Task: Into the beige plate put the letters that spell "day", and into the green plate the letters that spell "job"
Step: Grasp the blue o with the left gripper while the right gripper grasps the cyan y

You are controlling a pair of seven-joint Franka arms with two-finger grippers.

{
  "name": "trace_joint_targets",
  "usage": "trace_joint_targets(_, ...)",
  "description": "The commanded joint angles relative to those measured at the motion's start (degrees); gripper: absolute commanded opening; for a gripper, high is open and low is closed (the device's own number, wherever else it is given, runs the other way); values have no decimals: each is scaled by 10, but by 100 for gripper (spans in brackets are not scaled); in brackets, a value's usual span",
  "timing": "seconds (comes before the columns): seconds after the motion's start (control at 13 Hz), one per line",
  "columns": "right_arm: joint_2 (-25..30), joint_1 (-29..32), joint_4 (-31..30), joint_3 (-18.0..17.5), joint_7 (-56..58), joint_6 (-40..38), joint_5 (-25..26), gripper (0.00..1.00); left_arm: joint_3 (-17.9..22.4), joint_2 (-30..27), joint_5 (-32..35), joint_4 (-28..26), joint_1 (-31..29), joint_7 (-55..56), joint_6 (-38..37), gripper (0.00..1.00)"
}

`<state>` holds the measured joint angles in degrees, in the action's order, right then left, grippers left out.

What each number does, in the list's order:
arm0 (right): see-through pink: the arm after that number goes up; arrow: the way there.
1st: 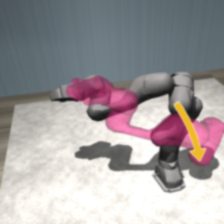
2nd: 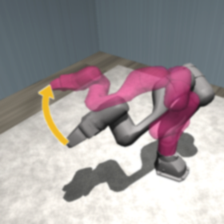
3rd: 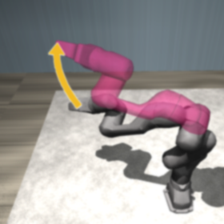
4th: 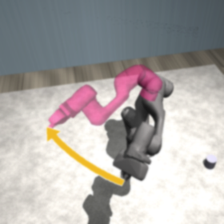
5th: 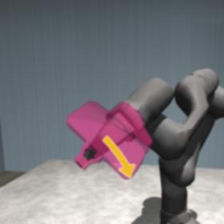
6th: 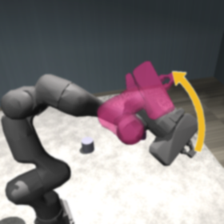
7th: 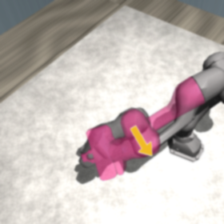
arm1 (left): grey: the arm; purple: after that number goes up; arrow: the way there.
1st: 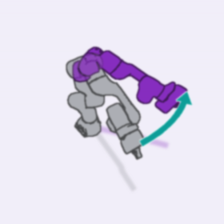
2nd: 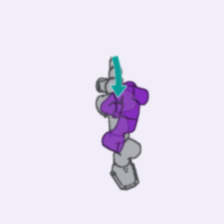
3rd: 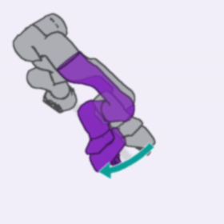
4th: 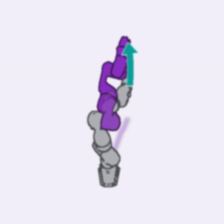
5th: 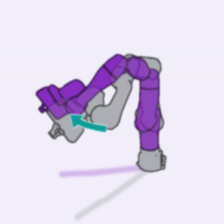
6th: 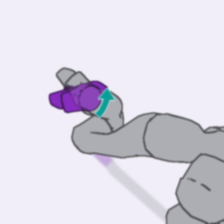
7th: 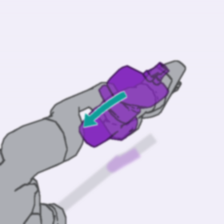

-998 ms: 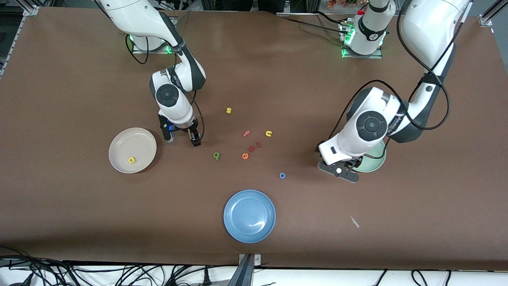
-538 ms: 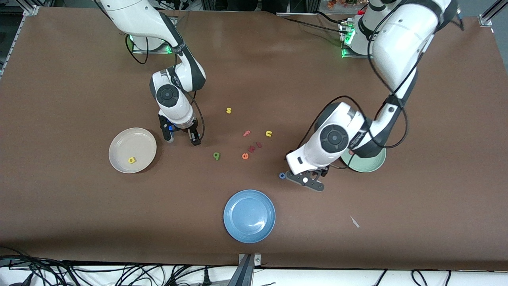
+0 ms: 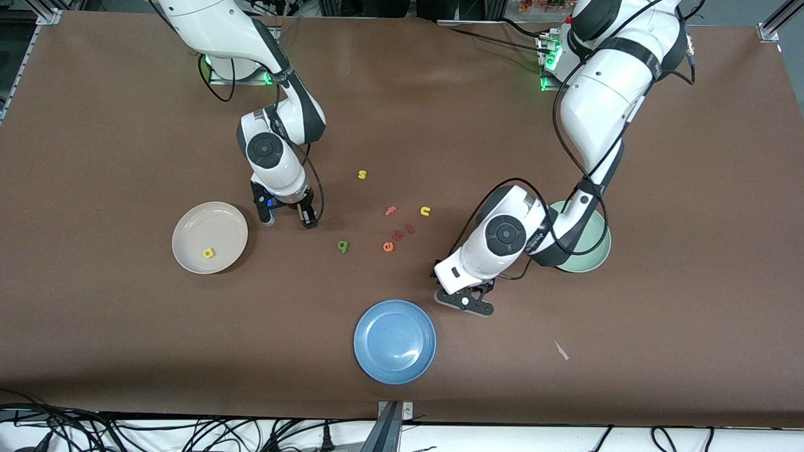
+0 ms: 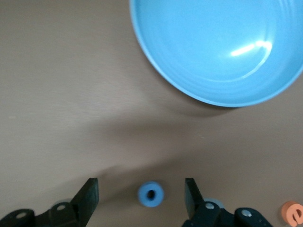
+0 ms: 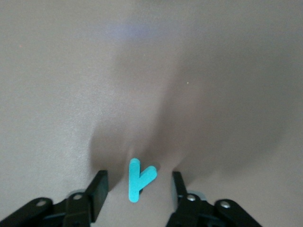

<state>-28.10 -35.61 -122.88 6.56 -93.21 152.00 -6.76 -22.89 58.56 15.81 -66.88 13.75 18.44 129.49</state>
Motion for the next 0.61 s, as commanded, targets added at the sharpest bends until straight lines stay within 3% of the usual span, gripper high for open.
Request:
trace_joint_targets(0.0,-9,-8,0,6,-10,6,14,51,6,9,17,10,21,-11,7,78)
trace_joint_targets(0.08,-11,-7,1,6,-10,5,18,43,8,7,19,4,19,-12,7,73)
trace_joint_targets(0.23,-11,-7,1,6,-10,5,19,39,10,0,39,-18,18,-10,2,65)
trace_joint_targets(0.54,-12,-7,1,6,3,5,27,26,10,2,70,-21,21,-8,-2,63)
